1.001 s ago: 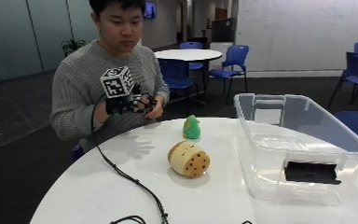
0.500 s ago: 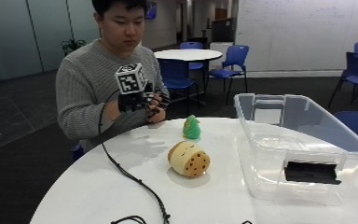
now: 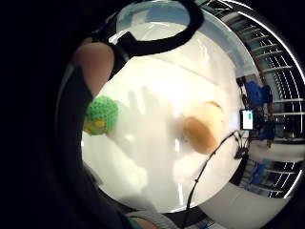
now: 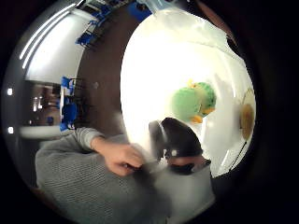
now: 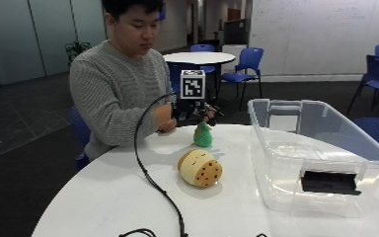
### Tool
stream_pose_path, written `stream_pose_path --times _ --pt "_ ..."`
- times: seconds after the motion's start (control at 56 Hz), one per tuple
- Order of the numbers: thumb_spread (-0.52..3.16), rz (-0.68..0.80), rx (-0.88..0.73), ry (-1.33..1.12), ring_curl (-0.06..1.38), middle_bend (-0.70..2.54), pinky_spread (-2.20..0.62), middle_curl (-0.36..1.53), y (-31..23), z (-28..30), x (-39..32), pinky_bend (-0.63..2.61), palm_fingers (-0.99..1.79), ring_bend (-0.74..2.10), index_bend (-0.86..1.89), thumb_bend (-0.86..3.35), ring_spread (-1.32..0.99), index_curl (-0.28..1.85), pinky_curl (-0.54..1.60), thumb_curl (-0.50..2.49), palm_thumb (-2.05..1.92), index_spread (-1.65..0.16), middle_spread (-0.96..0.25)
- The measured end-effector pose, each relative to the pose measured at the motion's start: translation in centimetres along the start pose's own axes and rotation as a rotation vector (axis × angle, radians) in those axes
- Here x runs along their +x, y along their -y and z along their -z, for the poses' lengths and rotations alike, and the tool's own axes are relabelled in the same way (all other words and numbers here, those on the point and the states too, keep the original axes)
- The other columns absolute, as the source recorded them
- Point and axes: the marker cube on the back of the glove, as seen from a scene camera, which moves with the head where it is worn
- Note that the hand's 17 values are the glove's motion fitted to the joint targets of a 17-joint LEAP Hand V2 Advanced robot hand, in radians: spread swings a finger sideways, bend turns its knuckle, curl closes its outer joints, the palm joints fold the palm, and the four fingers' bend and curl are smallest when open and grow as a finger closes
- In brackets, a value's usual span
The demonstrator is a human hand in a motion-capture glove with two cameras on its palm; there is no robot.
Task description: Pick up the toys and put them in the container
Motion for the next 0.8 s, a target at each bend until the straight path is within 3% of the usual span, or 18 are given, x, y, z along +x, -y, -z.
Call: stream_pose_path --times 0.197,0.339,0.518,0.572,0.643,0.804 --pt "1.41 0.011 -0.115 -0.022 0.34 0.24 -0.1 0.31 0.1 -4.0 -0.1 0.93 0.21 0.97 0.11 0.02 -0.36 0.18 0.37 0.27 0.16 -0.36 -0.24" --pt "1.43 -0.009 -0.07 -0.065 0.36 0.44 -0.23 0.38 0.1 -5.7 -0.2 0.9 0.62 1.05 0.21 0.04 -0.42 0.21 0.34 0.3 0.24 -0.38 -0.28" --pt "1.44 -0.019 -0.041 -0.149 0.38 0.45 -0.32 0.42 0.2 -5.9 0.3 0.89 0.69 1.04 0.19 0.08 -0.45 0.27 0.35 0.35 0.35 -0.38 -0.3" --pt "1.43 -0.024 -0.016 -0.217 0.39 0.45 -0.34 0.43 0.3 -5.7 0.9 0.9 0.71 1.03 0.18 0.08 -0.45 0.27 0.35 0.36 0.38 -0.38 -0.3" --pt "1.42 0.029 0.006 -0.055 0.39 0.44 -0.36 0.43 0.5 -4.5 -0.5 0.91 0.74 1.03 0.17 0.09 -0.45 0.28 0.36 0.38 0.41 -0.38 -0.3" --pt "1.39 0.131 0.084 -0.012 0.4 0.43 -0.39 0.45 1.4 1.4 -0.2 0.95 0.79 1.03 0.15 0.08 -0.44 0.28 0.37 0.42 0.45 -0.38 -0.31"
